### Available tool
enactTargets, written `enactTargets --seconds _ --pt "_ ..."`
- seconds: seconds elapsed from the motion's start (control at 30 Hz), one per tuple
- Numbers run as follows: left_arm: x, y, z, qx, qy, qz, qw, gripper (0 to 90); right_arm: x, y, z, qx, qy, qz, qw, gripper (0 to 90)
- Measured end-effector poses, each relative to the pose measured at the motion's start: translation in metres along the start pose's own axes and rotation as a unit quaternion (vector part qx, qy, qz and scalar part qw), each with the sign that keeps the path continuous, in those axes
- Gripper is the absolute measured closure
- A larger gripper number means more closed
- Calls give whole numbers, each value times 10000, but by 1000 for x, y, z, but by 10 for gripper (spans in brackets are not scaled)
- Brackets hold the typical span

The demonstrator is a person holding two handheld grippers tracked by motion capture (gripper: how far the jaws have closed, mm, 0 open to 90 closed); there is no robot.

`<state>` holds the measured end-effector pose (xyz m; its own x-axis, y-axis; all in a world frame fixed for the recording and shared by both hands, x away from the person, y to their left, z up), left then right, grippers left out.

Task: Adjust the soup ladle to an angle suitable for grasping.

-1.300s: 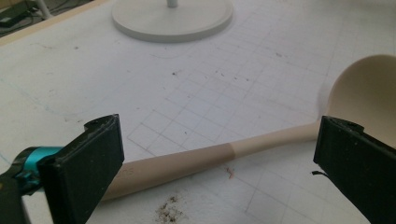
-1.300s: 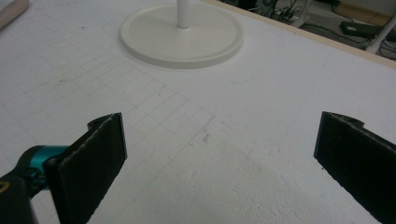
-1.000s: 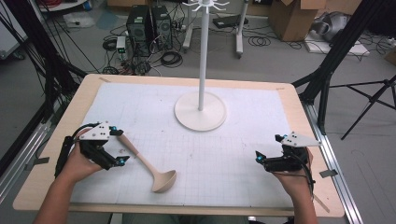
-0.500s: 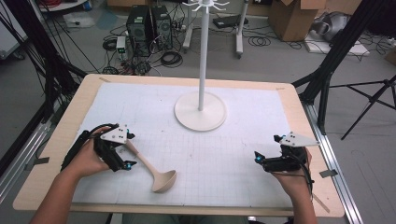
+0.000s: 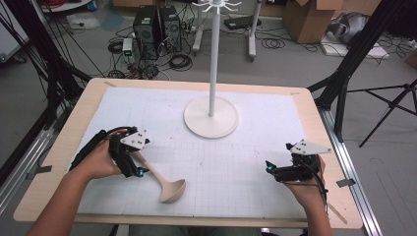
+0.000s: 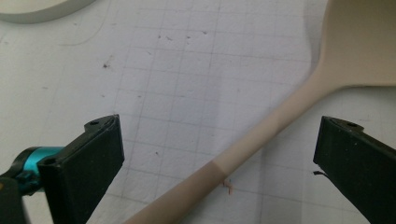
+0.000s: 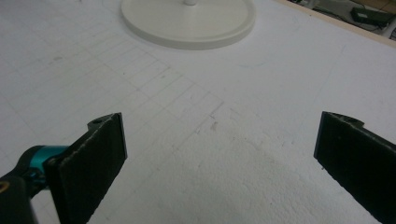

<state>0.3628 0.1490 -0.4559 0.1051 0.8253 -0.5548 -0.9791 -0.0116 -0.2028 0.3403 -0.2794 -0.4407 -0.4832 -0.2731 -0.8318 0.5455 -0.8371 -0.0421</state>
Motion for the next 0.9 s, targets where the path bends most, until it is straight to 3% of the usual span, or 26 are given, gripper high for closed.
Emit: enactTargets --seconds 0.03,0.17,0.47,0.53,0.7,0.83,0.9 --pt "2 2 -5 101 -142 -42 9998 24 0 -1 -1 -5 -24 18 10000 11" --pt "4 5 -11 203 -296 -120 9993 75 1 -1 -2 0 -39 50 10000 11" --pt "9 6 -18 364 -433 -167 9983 183 1 -1 -2 55 -46 83 9999 11" --pt "10 6 -18 387 -479 -185 9979 257 1 -2 -3 61 -72 132 9999 11" --pt "11 6 -19 514 -522 -231 9970 338 2 -3 -3 46 -94 138 9998 11" --pt "12 9 -18 708 -483 -164 9962 431 2 -3 -4 52 -89 138 9999 12" --pt "13 11 -20 848 -460 12 9953 452 2 -3 -4 60 -98 156 9998 11"
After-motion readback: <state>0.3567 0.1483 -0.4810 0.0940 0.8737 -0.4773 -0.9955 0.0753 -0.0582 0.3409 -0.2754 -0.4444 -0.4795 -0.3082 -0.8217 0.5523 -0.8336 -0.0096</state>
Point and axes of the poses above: each handheld gripper's, and its own axes: z roughly backward along the jaws, x roughly out of its underside, y roughly to its right, the point moved 8 cm from there along -z, roughly forward along the jaws, and after that the axes turned 8 degrees about -z, right-handed, at the moved point
